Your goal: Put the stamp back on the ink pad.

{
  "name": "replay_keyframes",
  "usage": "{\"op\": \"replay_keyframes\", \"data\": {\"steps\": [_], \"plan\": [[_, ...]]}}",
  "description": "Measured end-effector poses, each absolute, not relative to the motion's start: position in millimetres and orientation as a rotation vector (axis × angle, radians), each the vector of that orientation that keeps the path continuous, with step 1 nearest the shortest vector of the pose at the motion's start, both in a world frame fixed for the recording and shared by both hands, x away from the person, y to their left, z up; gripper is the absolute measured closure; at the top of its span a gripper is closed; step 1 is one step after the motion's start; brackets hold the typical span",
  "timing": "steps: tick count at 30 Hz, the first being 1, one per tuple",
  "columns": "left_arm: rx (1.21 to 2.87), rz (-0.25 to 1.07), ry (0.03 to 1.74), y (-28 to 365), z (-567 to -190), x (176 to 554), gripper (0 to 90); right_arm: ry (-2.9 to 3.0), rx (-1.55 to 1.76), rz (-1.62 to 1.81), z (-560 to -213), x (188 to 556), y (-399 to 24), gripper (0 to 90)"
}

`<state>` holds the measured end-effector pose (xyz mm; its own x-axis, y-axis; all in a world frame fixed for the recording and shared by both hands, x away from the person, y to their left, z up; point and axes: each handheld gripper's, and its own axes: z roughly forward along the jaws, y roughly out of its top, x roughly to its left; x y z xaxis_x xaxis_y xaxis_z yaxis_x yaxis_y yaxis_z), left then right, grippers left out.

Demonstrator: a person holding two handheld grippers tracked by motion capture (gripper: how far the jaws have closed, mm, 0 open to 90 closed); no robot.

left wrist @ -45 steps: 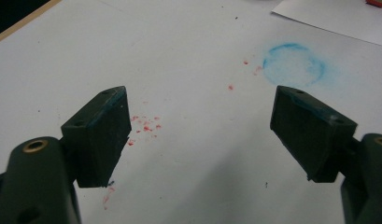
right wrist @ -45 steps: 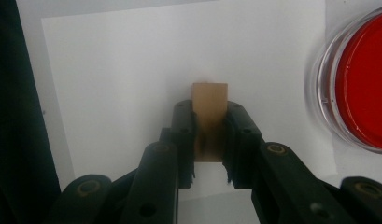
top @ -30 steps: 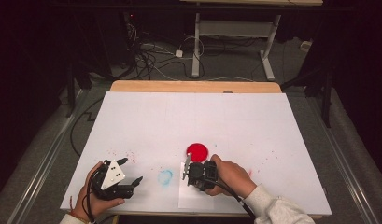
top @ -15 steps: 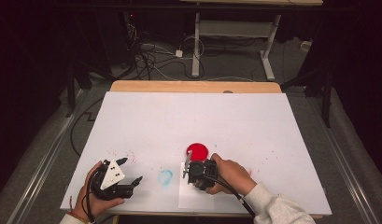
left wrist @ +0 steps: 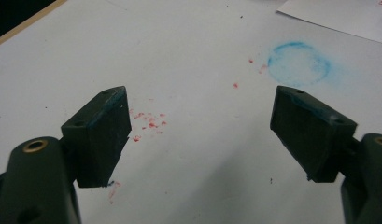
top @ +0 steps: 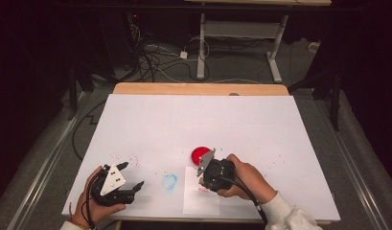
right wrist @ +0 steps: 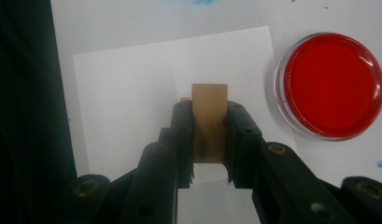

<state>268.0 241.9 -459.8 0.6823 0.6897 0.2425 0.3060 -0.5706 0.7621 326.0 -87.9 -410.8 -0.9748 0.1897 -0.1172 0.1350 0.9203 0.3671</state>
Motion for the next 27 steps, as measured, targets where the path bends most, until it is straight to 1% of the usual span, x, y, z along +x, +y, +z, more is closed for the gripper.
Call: {"op": "replay_keyframes", "data": {"steps": [11, 27], "plan": [[2.180, 0.682, 0.758, 243, -461, 270, 19.6, 2.887, 0.267, 0.585, -396, 325, -104, 75.6], [2.183, 0.671, 0.758, 243, -463, 271, 19.6, 2.848, 0.316, 0.628, -385, 329, -115, 75.6]]}}
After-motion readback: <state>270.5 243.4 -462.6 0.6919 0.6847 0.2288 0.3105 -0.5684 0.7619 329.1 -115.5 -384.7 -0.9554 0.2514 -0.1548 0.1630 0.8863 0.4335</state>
